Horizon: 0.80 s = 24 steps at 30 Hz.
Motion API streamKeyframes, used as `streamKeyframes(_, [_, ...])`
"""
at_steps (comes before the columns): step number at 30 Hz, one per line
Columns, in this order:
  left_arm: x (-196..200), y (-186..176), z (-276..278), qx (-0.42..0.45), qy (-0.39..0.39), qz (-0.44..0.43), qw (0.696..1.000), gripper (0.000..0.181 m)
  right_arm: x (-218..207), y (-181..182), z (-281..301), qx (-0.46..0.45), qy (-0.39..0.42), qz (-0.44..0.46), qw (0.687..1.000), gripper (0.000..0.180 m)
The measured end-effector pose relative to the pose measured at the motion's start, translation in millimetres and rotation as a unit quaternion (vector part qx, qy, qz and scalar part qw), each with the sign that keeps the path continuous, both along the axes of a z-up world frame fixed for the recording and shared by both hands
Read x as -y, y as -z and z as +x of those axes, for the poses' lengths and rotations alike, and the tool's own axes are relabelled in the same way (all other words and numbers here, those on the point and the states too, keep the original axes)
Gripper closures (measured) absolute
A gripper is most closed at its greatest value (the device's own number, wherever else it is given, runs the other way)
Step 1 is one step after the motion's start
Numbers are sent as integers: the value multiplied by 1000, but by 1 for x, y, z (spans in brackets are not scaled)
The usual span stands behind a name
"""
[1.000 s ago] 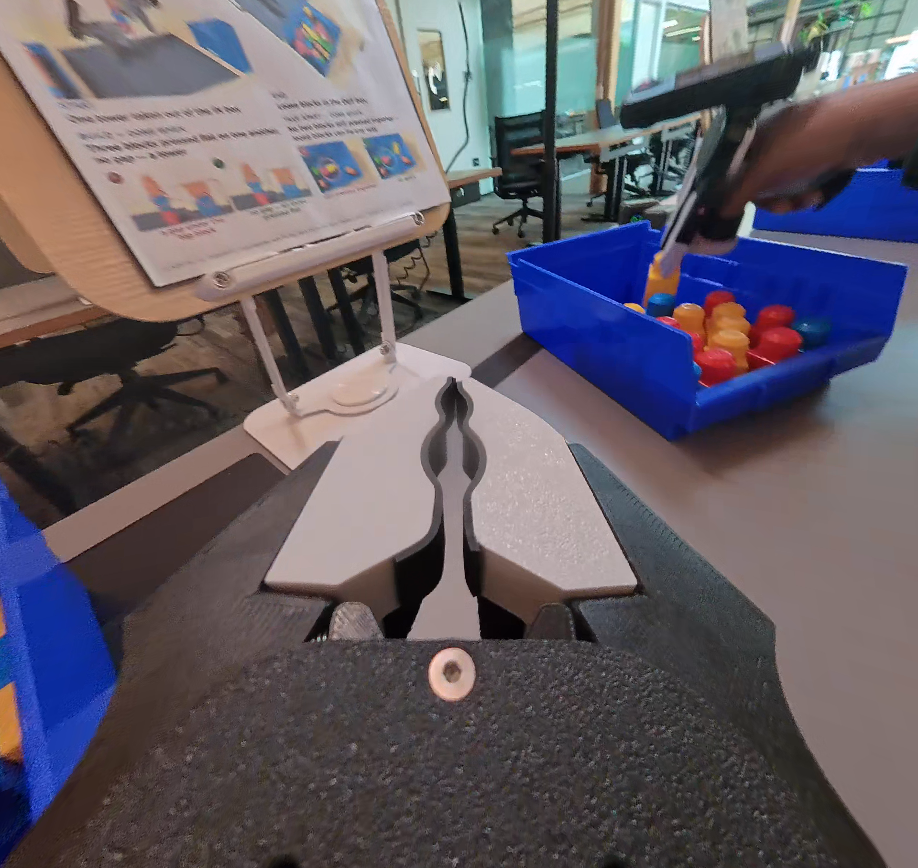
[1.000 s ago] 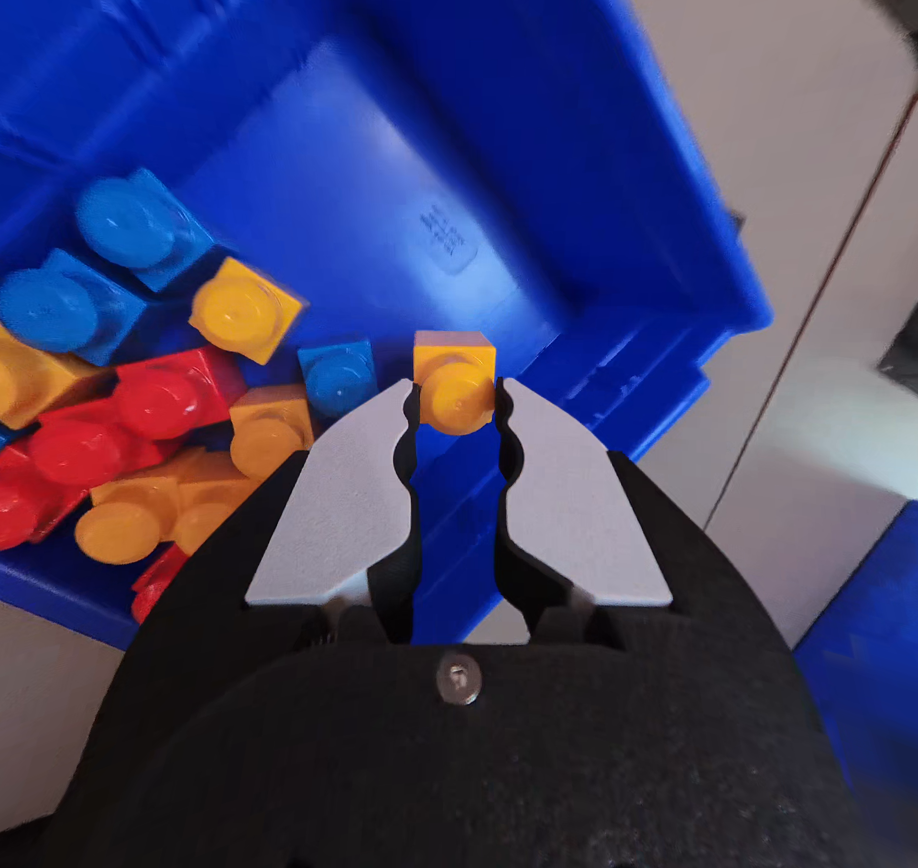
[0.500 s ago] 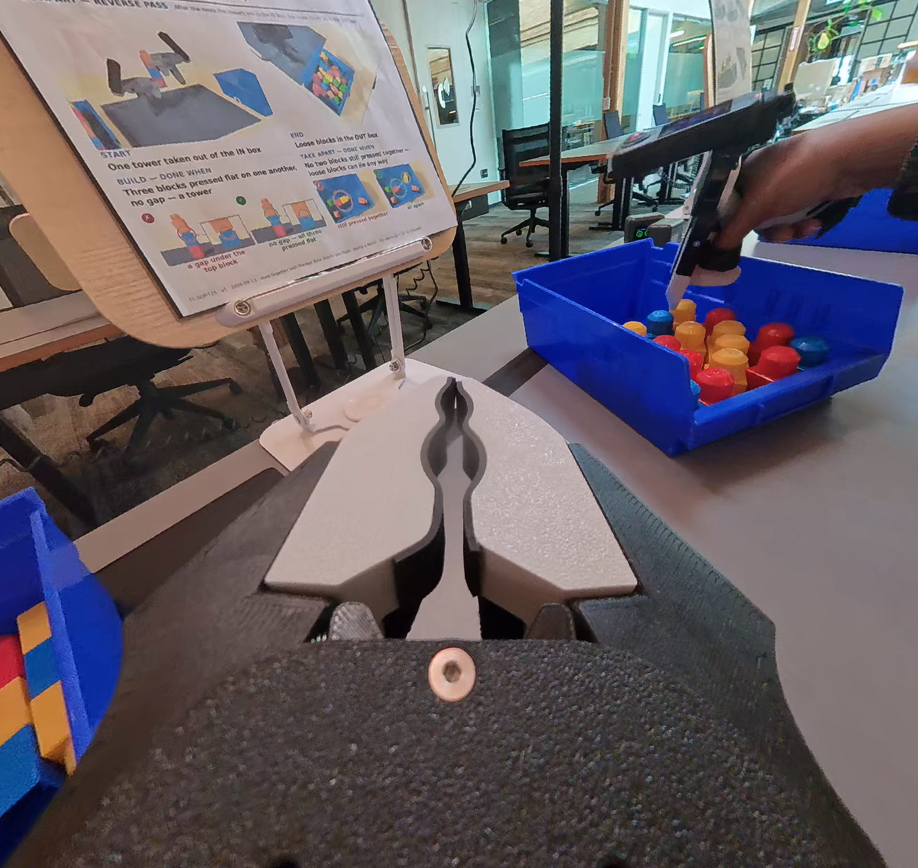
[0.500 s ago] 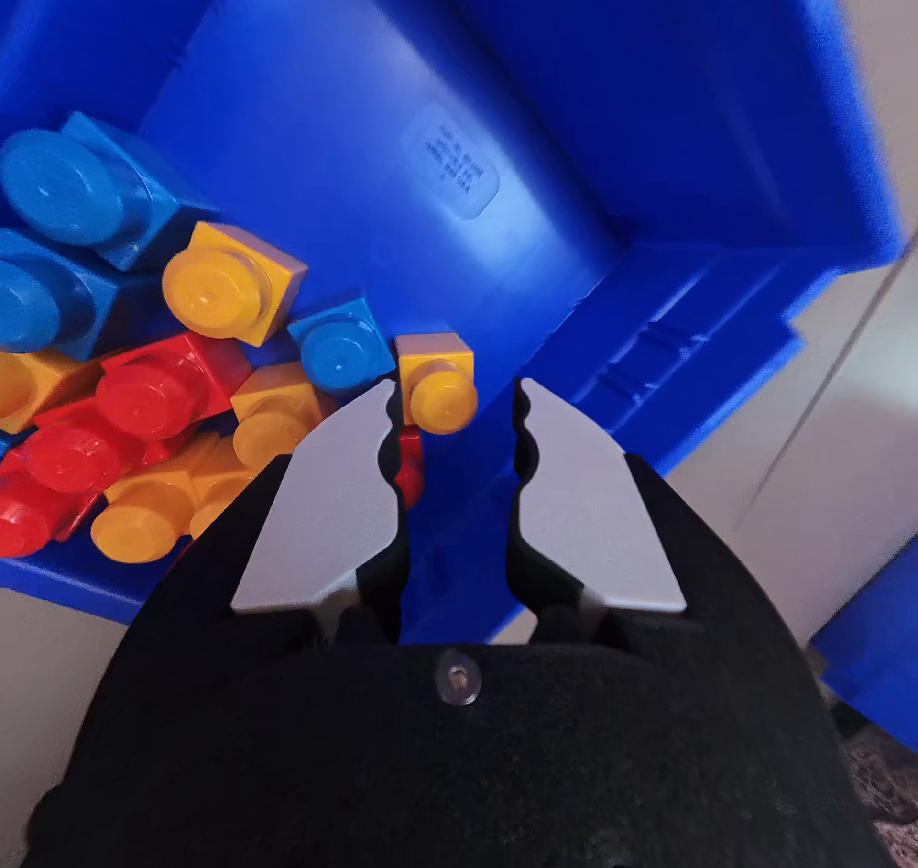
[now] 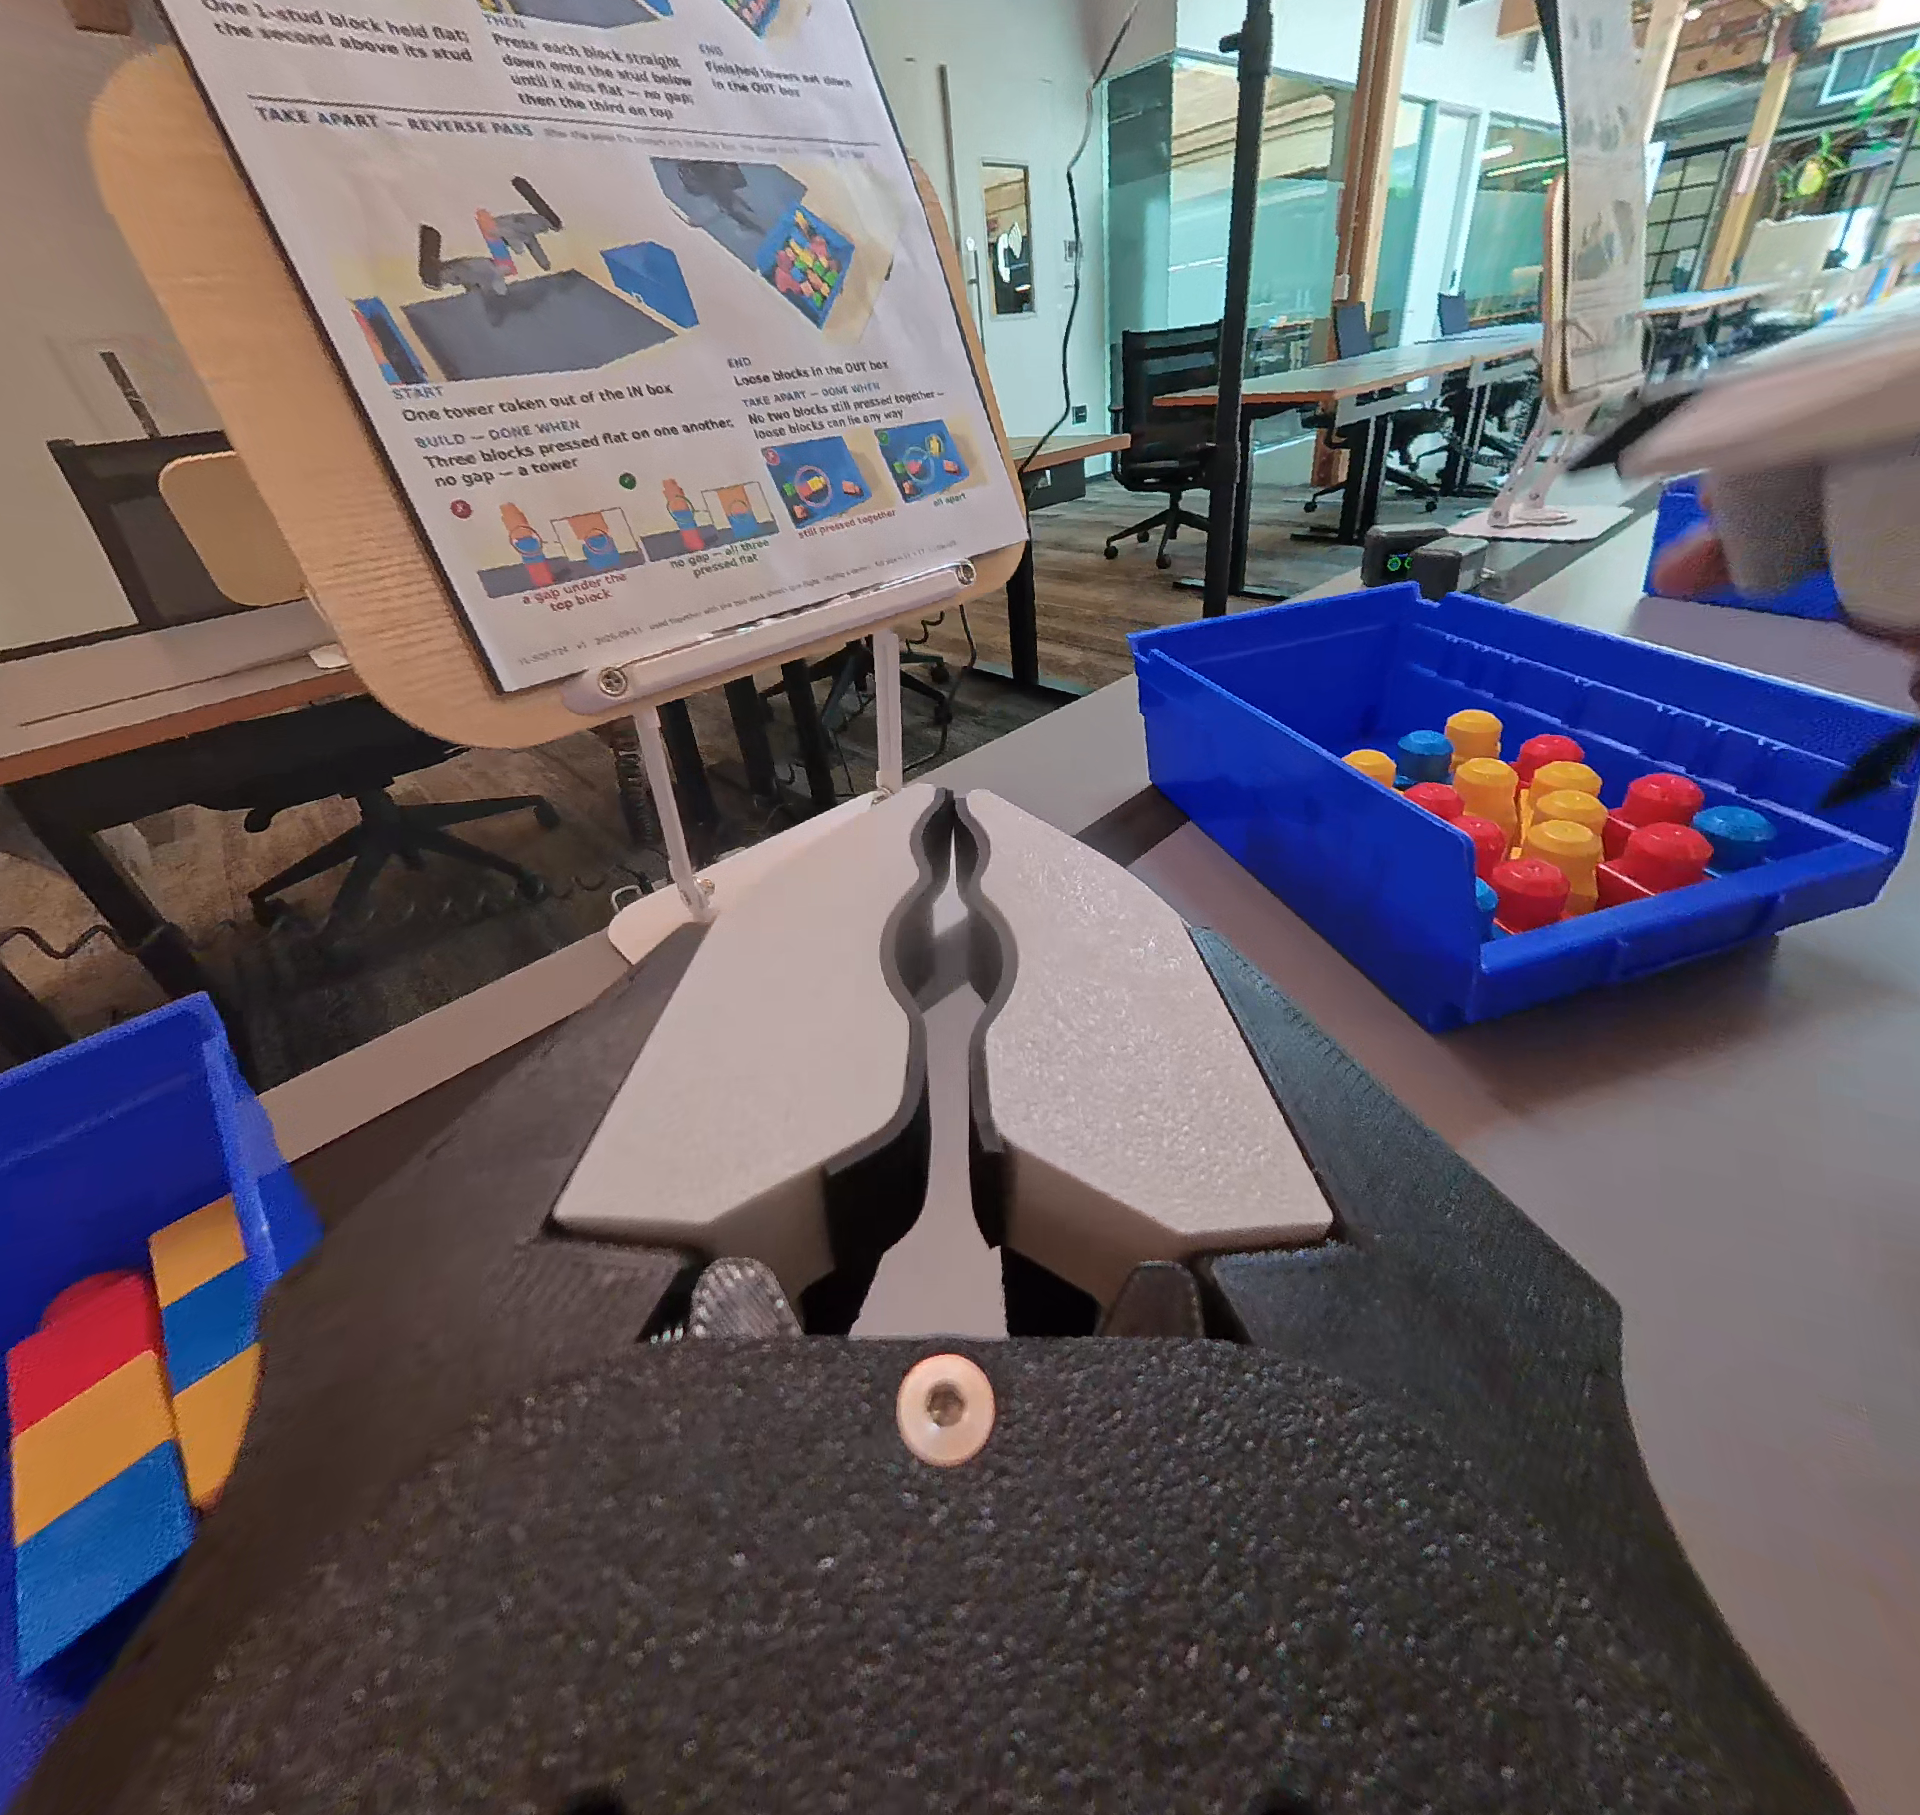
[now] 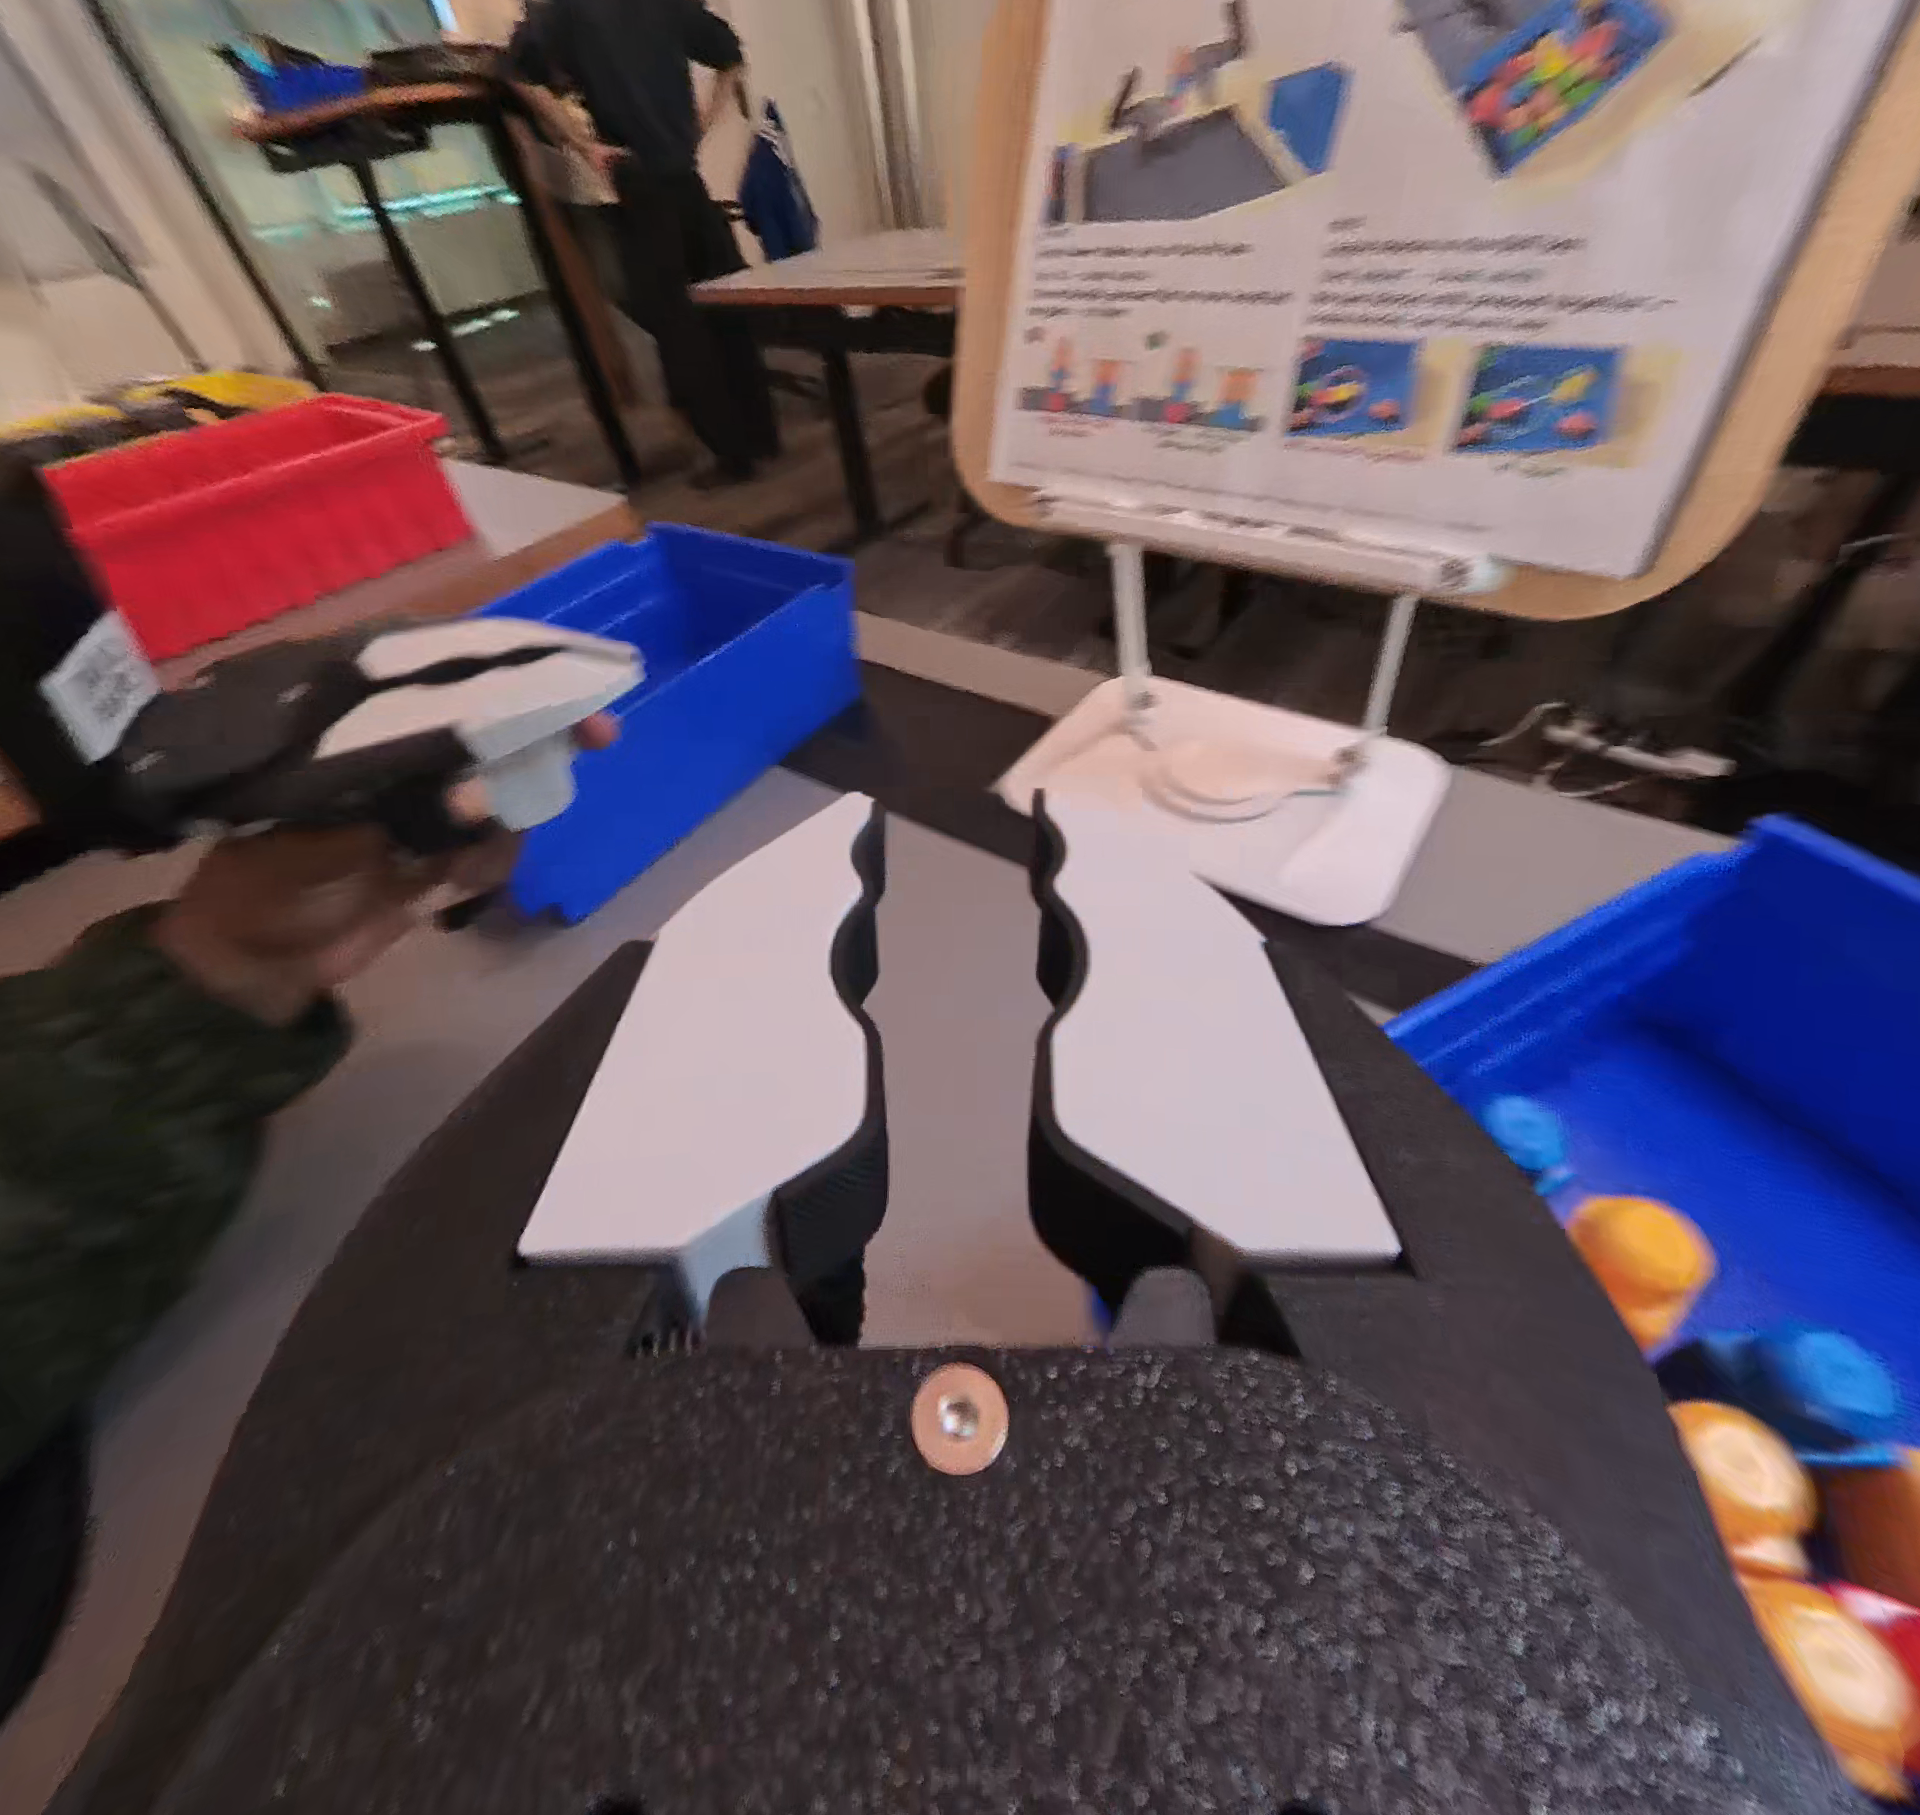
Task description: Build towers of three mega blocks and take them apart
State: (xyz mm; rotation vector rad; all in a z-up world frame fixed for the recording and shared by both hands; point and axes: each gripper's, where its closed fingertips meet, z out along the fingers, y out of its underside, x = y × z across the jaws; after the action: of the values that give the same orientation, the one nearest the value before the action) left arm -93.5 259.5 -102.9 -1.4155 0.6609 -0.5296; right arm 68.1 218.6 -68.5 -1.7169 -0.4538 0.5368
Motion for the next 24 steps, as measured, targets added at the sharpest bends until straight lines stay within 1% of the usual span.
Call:
streamKeyframes(3, [0,-11,-8,13,-14,8,1000,181,31,36,-26,4,-43,-15,999,176])
streamKeyframes(4, [0,-16,-12,18,-22,11,1000,181,38,46,-30,4,-53,-11,999,179])
streamKeyframes(6, [-2,-26,-27,26,-50,17,998,181,44,61,-30,-3,-55,8,998,179])
streamKeyframes(9, [-10,-44,-68,48,-118,10,992,181,47,74,-25,-51,-59,22,997,179])
streamKeyframes(12, [-24,-56,-124,99,-184,-23,978,181,44,85,-16,-35,-59,13,998,179])
streamKeyframes(14, [-41,-52,-163,102,-235,-47,966,181,42,81,-10,-32,-56,26,998,179])
streamKeyframes(16, [-64,-36,-196,64,-286,-70,954,181,42,81,-11,-44,-67,21,997,179])
streamKeyframes(18, [-90,-4,-216,17,-310,-122,943,170,43,86,-15,-42,-76,16,996,179])
streamKeyframes(21, [-118,58,-227,-39,-303,-231,924,151,46,93,-20,-12,-87,22,996,179])
streamKeyframes(24, [-129,116,-221,-104,-275,-324,899,135,49,96,-25,5,-103,26,994,179])
